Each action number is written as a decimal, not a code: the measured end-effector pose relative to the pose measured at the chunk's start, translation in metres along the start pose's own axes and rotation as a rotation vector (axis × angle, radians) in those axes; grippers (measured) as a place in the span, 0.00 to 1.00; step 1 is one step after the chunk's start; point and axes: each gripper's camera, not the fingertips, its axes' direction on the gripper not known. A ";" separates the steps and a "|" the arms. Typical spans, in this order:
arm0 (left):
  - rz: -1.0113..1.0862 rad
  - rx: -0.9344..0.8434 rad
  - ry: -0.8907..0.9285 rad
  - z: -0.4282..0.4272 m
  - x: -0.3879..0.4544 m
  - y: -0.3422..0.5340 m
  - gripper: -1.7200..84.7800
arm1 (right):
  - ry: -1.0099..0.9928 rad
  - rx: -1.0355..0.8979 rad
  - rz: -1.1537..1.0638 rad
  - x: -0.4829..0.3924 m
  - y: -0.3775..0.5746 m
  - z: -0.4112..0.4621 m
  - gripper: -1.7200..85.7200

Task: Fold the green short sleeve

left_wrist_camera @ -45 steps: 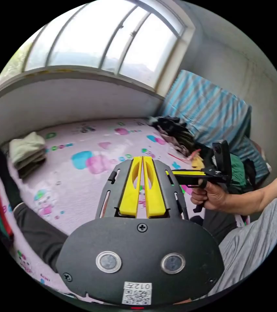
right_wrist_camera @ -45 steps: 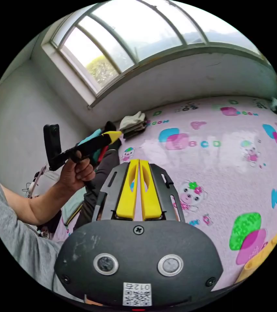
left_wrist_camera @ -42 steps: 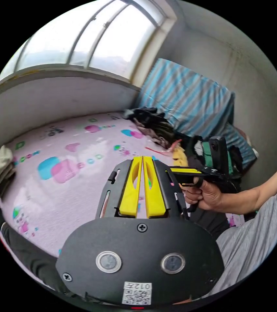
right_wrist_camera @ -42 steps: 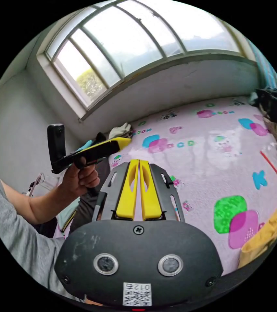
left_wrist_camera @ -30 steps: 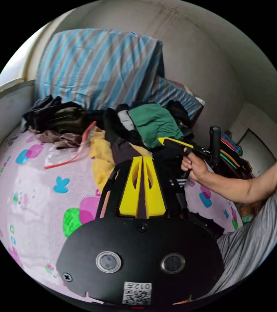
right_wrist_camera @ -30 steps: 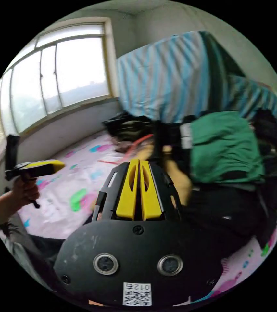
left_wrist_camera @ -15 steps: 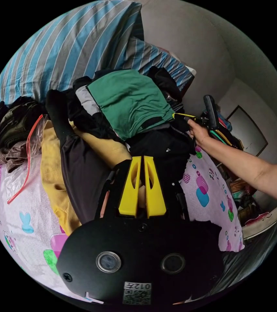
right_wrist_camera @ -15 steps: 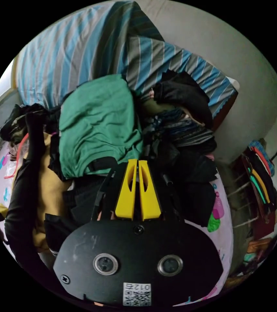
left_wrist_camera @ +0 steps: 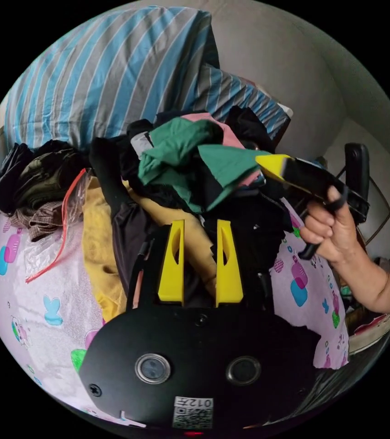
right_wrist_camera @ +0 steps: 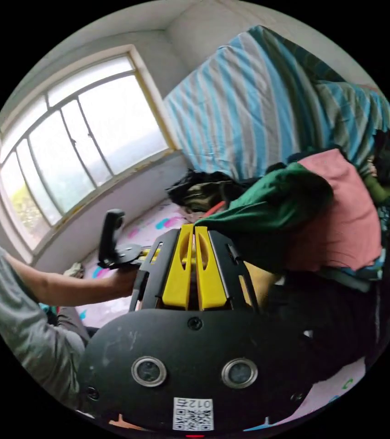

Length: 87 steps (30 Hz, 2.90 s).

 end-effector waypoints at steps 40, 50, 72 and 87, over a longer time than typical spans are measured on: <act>0.224 0.252 -0.606 -0.437 0.119 0.319 0.04 | -1.022 -0.430 -0.405 -0.276 -0.072 0.230 0.01; -0.220 0.106 -0.724 -0.476 0.050 0.400 0.02 | -0.784 -0.529 -0.366 -0.296 -0.024 0.333 0.04; -0.777 0.205 -0.655 -0.533 -0.035 0.587 0.02 | -0.088 -0.694 0.034 -0.279 0.094 0.538 0.07; -0.953 0.187 -0.437 -0.541 0.010 0.644 0.02 | -0.390 -0.596 -0.313 -0.437 -0.043 0.597 0.02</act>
